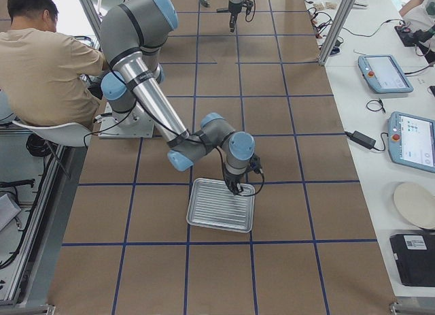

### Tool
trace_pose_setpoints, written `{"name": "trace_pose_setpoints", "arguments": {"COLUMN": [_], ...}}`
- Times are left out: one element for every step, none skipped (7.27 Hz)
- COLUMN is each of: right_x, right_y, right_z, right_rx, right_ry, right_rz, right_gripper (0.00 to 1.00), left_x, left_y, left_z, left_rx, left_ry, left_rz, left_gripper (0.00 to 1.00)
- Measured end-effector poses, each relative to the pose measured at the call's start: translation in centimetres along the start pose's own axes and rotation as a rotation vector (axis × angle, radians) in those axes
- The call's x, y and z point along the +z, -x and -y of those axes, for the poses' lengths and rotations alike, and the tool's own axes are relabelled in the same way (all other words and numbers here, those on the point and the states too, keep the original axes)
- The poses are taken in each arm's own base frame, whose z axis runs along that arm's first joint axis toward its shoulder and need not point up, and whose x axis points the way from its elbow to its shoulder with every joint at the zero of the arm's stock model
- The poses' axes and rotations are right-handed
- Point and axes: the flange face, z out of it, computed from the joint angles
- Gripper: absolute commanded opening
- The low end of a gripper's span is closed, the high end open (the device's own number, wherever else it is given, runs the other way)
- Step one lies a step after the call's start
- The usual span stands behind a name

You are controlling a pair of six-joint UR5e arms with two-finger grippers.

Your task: Place bearing gear from tray to pile

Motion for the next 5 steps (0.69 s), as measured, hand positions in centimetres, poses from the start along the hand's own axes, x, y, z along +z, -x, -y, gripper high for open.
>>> {"name": "trace_pose_setpoints", "arguments": {"right_x": [-0.6,-1.5,-2.2,-2.8,-3.1], "right_y": [7.1,14.1,21.6,29.7,37.8], "right_z": [3.3,6.2,9.2,12.1,14.0], "right_rx": [0.055,0.118,0.186,0.247,0.312], "right_ry": [-0.006,-0.022,-0.032,-0.034,-0.035], "right_rz": [0.010,0.020,0.024,0.018,0.012], "right_gripper": [0.00,0.00,0.00,0.00,0.00], "left_x": [-0.6,-0.7,-0.7,-0.5,-0.2], "left_y": [2.8,5.5,8.7,12.6,17.0], "left_z": [-0.6,-1.3,-2.1,-3.1,-4.4], "left_rx": [-0.005,0.006,0.014,0.023,0.043], "left_ry": [0.015,0.028,0.040,0.048,0.054], "left_rz": [0.015,0.019,0.015,0.007,-0.005], "left_gripper": [0.00,0.00,0.00,0.00,0.00]}}
